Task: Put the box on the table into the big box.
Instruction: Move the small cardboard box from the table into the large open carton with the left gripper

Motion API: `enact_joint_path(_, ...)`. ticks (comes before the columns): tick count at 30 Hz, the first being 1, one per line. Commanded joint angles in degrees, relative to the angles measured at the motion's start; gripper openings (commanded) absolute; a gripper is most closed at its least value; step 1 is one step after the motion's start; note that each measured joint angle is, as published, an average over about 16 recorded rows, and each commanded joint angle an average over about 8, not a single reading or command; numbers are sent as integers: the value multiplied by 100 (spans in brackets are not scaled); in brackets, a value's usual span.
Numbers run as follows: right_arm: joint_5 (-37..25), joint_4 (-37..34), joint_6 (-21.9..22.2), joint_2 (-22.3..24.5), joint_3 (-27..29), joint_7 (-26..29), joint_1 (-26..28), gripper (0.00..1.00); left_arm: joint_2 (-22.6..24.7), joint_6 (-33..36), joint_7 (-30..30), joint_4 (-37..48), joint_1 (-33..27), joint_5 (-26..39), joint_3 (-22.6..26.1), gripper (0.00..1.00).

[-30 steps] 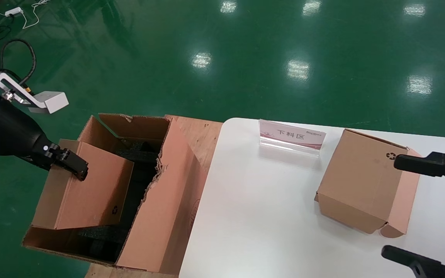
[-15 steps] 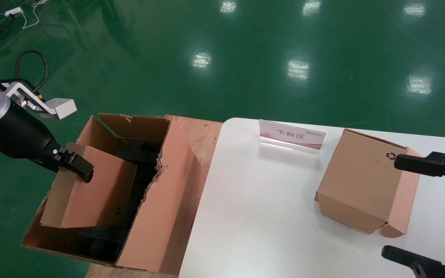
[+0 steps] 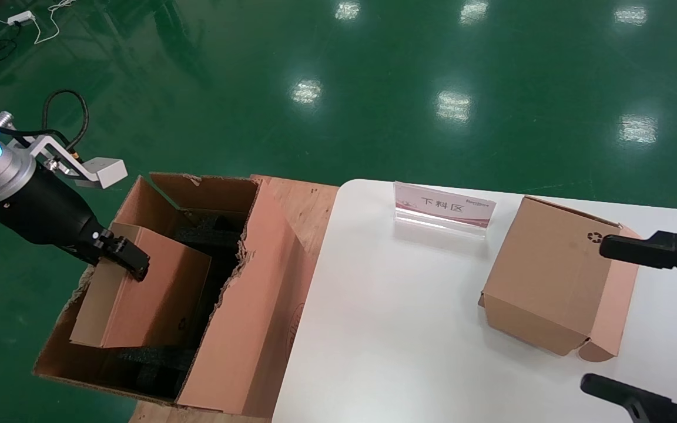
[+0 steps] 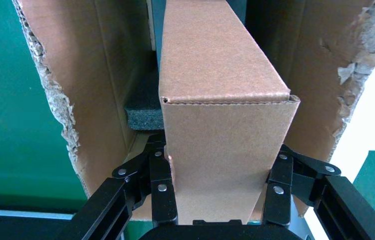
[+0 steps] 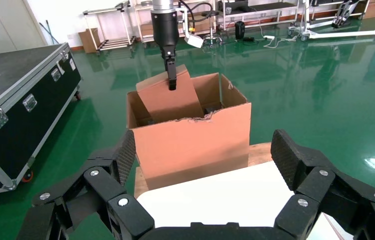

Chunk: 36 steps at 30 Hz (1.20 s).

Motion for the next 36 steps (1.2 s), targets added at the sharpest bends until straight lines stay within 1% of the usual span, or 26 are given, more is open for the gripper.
enact_joint_path(1, 0, 0, 0, 0, 0, 0, 0, 100, 41, -14, 70, 105, 53, -5, -3, 0)
enact_joint_path(15, 0, 0, 0, 0, 0, 0, 0, 100, 273, -141, 332, 621, 256, 140, 53, 0)
enact_joint_path(36, 0, 0, 0, 0, 0, 0, 0, 100, 722, -519, 490, 1435, 897, 261, 53, 0)
